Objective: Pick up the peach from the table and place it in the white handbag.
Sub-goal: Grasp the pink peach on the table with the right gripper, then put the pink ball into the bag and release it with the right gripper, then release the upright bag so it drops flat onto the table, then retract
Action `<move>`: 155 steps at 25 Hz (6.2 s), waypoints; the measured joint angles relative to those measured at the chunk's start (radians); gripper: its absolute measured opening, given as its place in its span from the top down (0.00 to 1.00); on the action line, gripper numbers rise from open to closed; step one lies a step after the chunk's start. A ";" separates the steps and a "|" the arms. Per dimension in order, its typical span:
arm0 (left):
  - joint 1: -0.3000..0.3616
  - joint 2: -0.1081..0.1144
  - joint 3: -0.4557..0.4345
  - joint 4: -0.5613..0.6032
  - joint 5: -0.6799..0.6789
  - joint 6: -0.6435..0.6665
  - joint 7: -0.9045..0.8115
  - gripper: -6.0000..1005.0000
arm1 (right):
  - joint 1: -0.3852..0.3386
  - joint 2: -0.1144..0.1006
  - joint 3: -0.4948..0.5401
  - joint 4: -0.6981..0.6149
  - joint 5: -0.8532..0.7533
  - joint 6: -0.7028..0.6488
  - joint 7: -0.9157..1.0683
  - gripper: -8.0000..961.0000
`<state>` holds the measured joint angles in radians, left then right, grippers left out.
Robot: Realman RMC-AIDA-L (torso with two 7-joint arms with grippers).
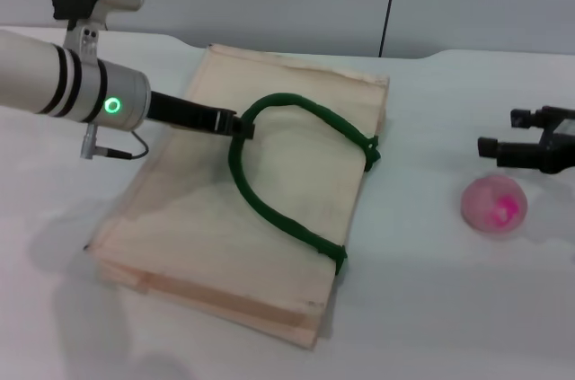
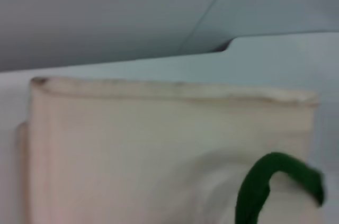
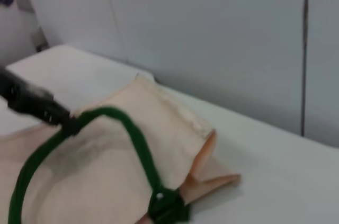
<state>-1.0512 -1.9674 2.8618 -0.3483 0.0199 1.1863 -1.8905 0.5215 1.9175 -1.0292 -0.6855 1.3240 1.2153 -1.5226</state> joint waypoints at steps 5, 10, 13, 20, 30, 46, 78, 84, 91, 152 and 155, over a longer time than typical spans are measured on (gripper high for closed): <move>0.010 0.025 0.001 -0.002 -0.097 0.119 0.037 0.87 | 0.001 0.000 0.000 -0.039 -0.100 0.013 0.064 0.12; 0.022 0.052 0.001 -0.013 -0.211 0.250 0.067 0.87 | 0.007 0.002 0.000 -0.045 -0.169 0.015 0.097 0.12; 0.032 0.059 0.001 -0.042 -0.280 0.326 0.079 0.87 | 0.009 0.004 0.001 -0.045 -0.200 0.034 0.102 0.12; 0.044 0.061 0.001 -0.112 -0.373 0.444 0.081 0.88 | 0.023 0.009 0.002 -0.045 -0.248 0.074 0.107 0.12; 0.048 0.068 0.001 -0.147 -0.462 0.547 0.082 0.88 | 0.046 0.041 0.011 -0.046 -0.338 0.046 0.130 0.12; 0.060 0.077 0.001 -0.158 -0.515 0.604 0.078 0.88 | 0.047 0.058 0.012 -0.073 -0.402 0.023 0.151 0.35; 0.059 0.085 0.001 -0.158 -0.541 0.605 0.075 0.88 | 0.080 0.101 0.076 -0.171 -0.301 0.154 0.034 0.56; 0.031 0.085 0.001 -0.150 -0.544 0.605 0.071 0.88 | 0.152 0.105 0.021 -0.124 -0.212 0.155 -0.008 0.57; 0.005 0.079 0.001 -0.147 -0.559 0.606 0.069 0.88 | 0.278 0.108 -0.049 0.021 -0.147 0.127 -0.066 0.58; 0.088 0.082 -0.001 -0.147 -0.691 0.550 0.062 0.84 | 0.128 0.101 -0.031 -0.199 -0.128 -0.085 0.123 0.13; 0.096 0.079 -0.001 -0.147 -0.691 0.529 0.067 0.72 | 0.110 0.103 -0.009 -0.205 -0.129 -0.109 0.120 0.13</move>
<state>-0.9549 -1.8887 2.8608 -0.4954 -0.6711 1.7152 -1.8232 0.6314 2.0205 -1.0386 -0.8905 1.1953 1.1063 -1.4021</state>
